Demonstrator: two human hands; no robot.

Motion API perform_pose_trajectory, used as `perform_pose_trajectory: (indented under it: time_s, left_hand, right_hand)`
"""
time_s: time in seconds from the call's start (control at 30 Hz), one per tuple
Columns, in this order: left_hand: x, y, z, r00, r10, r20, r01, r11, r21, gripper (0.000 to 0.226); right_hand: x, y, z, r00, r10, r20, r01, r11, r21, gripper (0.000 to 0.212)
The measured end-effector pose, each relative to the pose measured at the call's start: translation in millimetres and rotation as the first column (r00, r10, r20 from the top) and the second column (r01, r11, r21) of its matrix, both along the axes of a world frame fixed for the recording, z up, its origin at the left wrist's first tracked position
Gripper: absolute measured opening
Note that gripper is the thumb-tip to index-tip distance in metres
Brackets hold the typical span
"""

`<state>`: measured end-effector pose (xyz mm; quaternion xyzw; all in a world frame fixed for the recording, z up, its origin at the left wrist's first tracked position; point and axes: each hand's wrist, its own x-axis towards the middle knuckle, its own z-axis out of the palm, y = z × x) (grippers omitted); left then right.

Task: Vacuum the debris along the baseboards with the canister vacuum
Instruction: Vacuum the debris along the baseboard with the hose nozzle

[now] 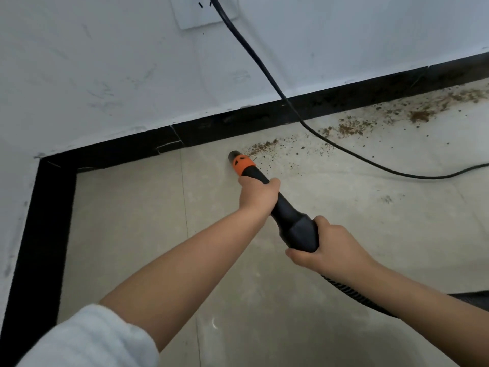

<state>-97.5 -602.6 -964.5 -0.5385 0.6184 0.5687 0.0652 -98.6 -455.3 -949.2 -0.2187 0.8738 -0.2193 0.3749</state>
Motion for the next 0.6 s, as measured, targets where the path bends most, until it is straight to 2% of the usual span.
perform_pose_trajectory:
  time_s: [0.13, 0.37, 0.6]
  left_hand:
    - [-12.4, 2.2, -4.3, 0.999, -0.040, 0.008, 0.040, 0.999, -0.013, 0.055]
    - [-19.4, 6.5, 2.2, 0.997, -0.033, 0.063, 0.030, 0.999, 0.040, 0.055]
    - [-19.9, 11.7, -8.9, 0.997, -0.054, 0.047, 0.057, 0.996, -0.062, 0.055]
  right_hand:
    - [-1.0, 0.7, 1.1, 0.999, -0.042, 0.004, 0.042, 0.999, 0.016, 0.044]
    - [0.7, 5.2, 8.5, 0.996, -0.088, -0.004, 0.088, 0.996, 0.009, 0.044]
    - [2.7, 10.3, -3.8, 0.996, -0.093, 0.001, 0.093, 0.995, -0.035, 0.047]
